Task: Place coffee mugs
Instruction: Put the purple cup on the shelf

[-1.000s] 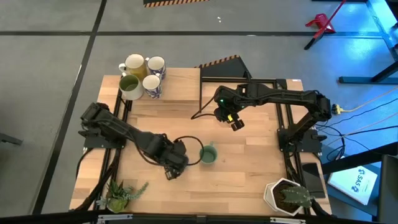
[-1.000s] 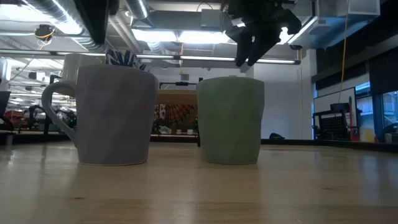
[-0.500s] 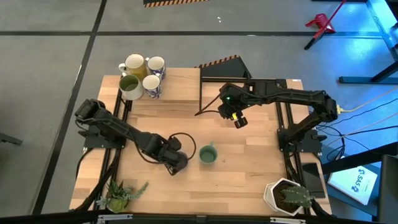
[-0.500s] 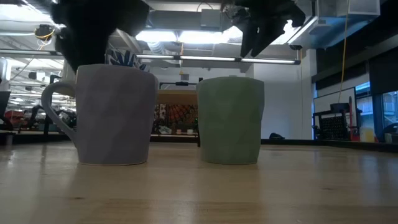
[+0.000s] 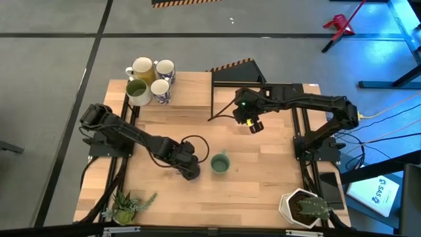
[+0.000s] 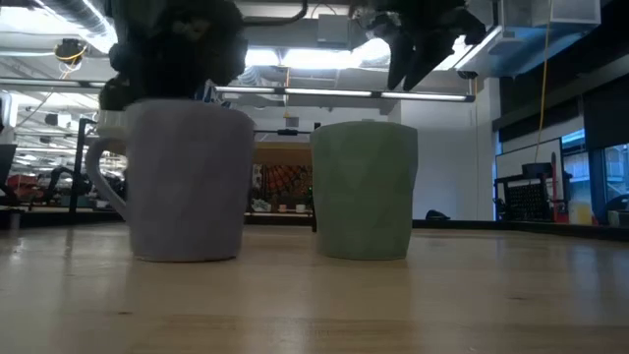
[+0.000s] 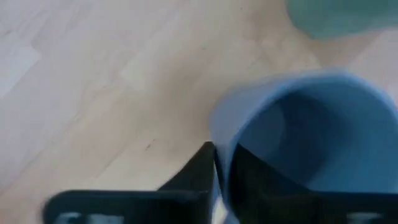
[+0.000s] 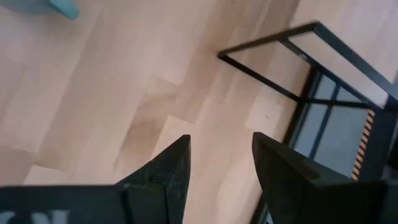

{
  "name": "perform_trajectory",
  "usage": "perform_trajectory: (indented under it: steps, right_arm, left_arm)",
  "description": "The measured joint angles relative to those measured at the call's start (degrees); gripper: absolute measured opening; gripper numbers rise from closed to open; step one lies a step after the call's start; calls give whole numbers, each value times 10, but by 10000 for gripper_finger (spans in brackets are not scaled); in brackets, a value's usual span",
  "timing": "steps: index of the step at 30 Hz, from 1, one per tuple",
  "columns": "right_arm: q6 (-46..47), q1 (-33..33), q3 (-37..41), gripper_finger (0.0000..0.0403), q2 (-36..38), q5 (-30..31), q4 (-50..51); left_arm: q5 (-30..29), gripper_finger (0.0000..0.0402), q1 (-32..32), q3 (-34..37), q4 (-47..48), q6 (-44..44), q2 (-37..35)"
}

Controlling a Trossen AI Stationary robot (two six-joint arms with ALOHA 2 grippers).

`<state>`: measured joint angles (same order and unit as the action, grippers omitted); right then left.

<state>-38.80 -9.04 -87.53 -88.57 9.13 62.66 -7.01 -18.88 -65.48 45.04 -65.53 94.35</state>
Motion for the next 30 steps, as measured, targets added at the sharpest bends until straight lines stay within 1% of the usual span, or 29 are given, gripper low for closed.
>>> perform_trajectory:
  steps: [1, 2, 7, 9, 12, 16, 19, 21, 24, 28, 30]
  right_arm:
    - [0, 0, 0, 163, 3, 6, 2]
    - [0, 0, 0, 163, 7, 12, 2]
    - [0, 0, 0, 163, 33, 37, 7]
    - [0, 0, 0, 163, 45, 48, 6]
    - [0, 0, -1, 163, 57, 63, 5]
    - [0, 0, -1, 163, 62, 69, 6]
    - [0, 0, -1, 163, 62, 68, 6]
    - [0, 0, -1, 163, 62, 68, 5]
    - [9, 0, -1, 163, 62, 68, 4]
    - [10, 0, -1, 163, 62, 68, 4]
    - [10, 0, -1, 163, 62, 69, 3]
  left_arm:
    - [-2, 23, 3, 2, 2, -3, 0]
    - [1, 18, 7, 3, 4, -13, -2]
    - [13, 16, 23, -4, 3, -17, 0]
    - [21, 16, 35, -19, 12, -15, -5]
    - [13, 16, 57, -56, 19, -15, -26]
    - [-15, 16, 97, -127, 82, -12, -40]
    - [-41, 16, 131, -205, 134, 0, -43]
    - [-61, 16, 151, -256, 185, 14, -44]
    - [-89, 16, 176, -321, 243, 30, -44]
    - [-136, 16, 216, -389, 342, 30, -44]
    - [-158, 16, 244, -414, 349, 41, -44]
